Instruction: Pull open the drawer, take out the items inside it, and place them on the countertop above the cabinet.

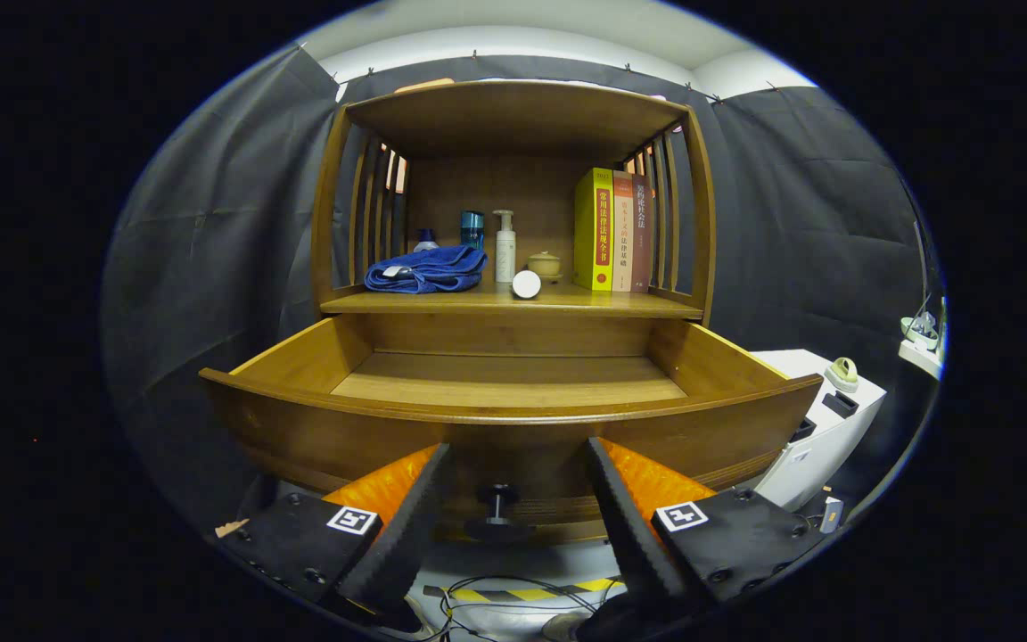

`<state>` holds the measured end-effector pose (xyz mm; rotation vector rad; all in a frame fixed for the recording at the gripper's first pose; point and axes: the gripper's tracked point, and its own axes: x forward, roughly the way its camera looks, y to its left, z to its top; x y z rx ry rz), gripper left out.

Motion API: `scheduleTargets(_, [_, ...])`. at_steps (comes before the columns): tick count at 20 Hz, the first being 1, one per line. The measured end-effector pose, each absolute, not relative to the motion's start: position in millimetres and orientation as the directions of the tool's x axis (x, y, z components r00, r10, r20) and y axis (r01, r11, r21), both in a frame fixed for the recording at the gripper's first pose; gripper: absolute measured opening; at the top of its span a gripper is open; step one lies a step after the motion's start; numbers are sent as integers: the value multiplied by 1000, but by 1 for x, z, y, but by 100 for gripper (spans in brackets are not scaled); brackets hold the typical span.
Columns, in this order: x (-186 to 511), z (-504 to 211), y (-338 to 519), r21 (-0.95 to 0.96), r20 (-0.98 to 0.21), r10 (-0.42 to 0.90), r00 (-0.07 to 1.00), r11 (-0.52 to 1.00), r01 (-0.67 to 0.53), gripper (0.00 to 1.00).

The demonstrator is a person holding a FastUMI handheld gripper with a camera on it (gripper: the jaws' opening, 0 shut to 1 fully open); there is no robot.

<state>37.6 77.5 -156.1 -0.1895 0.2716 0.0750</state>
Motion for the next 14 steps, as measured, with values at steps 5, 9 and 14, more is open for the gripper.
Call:
scheduleTargets(5, [55,-157,83,-214,-256,26,966,973,-82,99])
scheduleTargets(9, [87,-154,83,-203,-255,38,966,975,-92,98])
scheduleTargets(14, [131,-147,87,-211,-240,46,970,973,-98,99])
